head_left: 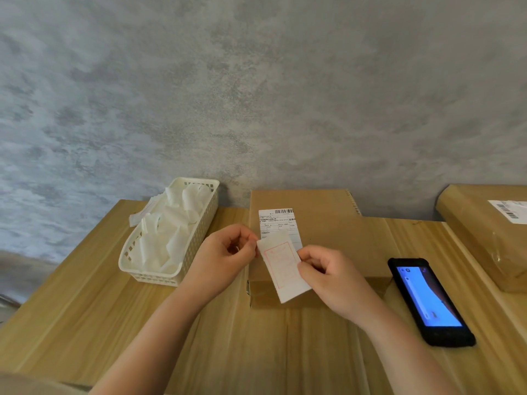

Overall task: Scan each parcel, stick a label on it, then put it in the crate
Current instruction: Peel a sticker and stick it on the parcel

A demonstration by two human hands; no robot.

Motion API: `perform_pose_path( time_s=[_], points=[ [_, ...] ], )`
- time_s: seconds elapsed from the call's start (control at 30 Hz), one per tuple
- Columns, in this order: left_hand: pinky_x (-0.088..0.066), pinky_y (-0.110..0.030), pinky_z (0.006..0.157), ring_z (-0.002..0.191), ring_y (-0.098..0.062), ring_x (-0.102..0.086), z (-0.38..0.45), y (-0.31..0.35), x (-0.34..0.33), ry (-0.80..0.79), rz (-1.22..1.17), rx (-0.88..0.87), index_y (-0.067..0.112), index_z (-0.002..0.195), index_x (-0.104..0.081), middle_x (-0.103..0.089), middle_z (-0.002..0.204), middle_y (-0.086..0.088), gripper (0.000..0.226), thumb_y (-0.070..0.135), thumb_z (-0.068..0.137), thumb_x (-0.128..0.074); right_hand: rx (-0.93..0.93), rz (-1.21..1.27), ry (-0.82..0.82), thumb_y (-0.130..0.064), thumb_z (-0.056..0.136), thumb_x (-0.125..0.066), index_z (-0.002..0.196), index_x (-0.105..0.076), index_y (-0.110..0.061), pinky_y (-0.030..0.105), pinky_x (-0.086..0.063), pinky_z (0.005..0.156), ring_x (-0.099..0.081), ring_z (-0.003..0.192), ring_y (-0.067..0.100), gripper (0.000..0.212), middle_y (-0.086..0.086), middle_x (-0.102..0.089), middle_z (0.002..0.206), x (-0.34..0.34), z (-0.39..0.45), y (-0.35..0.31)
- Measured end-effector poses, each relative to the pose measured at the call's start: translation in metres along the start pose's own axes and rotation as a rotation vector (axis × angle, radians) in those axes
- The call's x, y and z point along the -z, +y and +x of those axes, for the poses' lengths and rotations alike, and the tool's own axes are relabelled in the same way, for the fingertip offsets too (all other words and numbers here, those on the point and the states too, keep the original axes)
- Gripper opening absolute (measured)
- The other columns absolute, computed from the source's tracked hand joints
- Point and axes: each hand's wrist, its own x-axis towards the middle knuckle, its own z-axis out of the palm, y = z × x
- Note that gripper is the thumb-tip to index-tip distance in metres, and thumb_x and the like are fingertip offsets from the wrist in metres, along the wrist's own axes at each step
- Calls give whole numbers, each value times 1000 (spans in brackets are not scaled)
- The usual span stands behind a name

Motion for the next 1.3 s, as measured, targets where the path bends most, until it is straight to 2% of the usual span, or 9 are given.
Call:
perform_pose_path(
  time_s=[0.07,0.13,0.2,0.27,0.5,0.7,1.0,1.13,1.3],
  points=[
    [-52,-37,73,80,-30,-62,0,2,0,3,-40,1,18,79,-68,-70,79,-1,21,8,94,-58,16,-31,37,-19,97,-54,107,-65,-28,44,-52,73,-67,79,11,17,-3,-72,84,-1,2,3],
    [-51,-34,72,75,-27,-61,-1,6,-2,10,-130,6,14,80,-67,-70,76,0,21,4,94,-57,86,-199,231,-25,93,-60,109,-56,-29,32,-45,65,-59,76,10,17,-6,-65,85,-4,4,6],
    [-50,-21,69,70,-13,-60,-2,14,-6,-2,-222,-3,11,81,-67,-69,74,1,20,2,95,-57,308,-457,504,-26,87,-64,102,-54,-21,25,-42,70,-53,84,12,19,-9,-58,94,-8,5,3],
    [-48,-16,69,70,-6,-59,-4,22,-11,-27,-281,-25,8,83,-66,-69,73,2,16,2,95,-57,539,-542,609,-19,86,-67,92,-56,-14,26,-43,74,-52,87,17,14,-4,-56,94,-13,5,-3],
    [-49,-26,71,74,-19,-56,-4,30,-14,-49,-284,-126,13,87,-72,-67,83,-15,10,14,94,-64,593,-232,491,-27,92,-56,97,-63,-17,21,-50,76,-63,91,6,13,-11,-65,94,-19,0,-16],
    [-48,-62,81,86,-45,-58,-1,26,-14,-77,-227,-166,23,90,-72,-67,87,-17,21,41,87,-62,572,-197,449,-30,91,-59,98,-64,-21,24,-52,74,-64,88,7,13,-13,-66,91,-17,5,-17],
    [-49,-61,79,85,-45,-58,3,24,-14,-91,-199,-171,24,88,-70,-65,86,-20,18,39,87,-62,593,-246,448,-27,91,-60,95,-67,-18,11,-48,74,-64,86,2,12,-11,-68,90,-14,9,-16],
    [-48,-38,67,72,-27,-56,4,22,-14,-74,-137,-208,23,83,-66,-62,77,-9,14,35,86,-59,581,-212,422,-26,90,-61,92,-66,-19,20,-51,71,-65,83,6,8,-12,-67,86,-14,9,-17],
    [-47,-31,67,71,-15,-54,3,21,-12,-52,-16,-291,26,80,-63,-59,75,1,7,28,85,-58,516,-74,370,-26,89,-62,88,-65,-19,22,-54,71,-67,82,9,7,-12,-67,82,-16,12,-20]
  ],
)
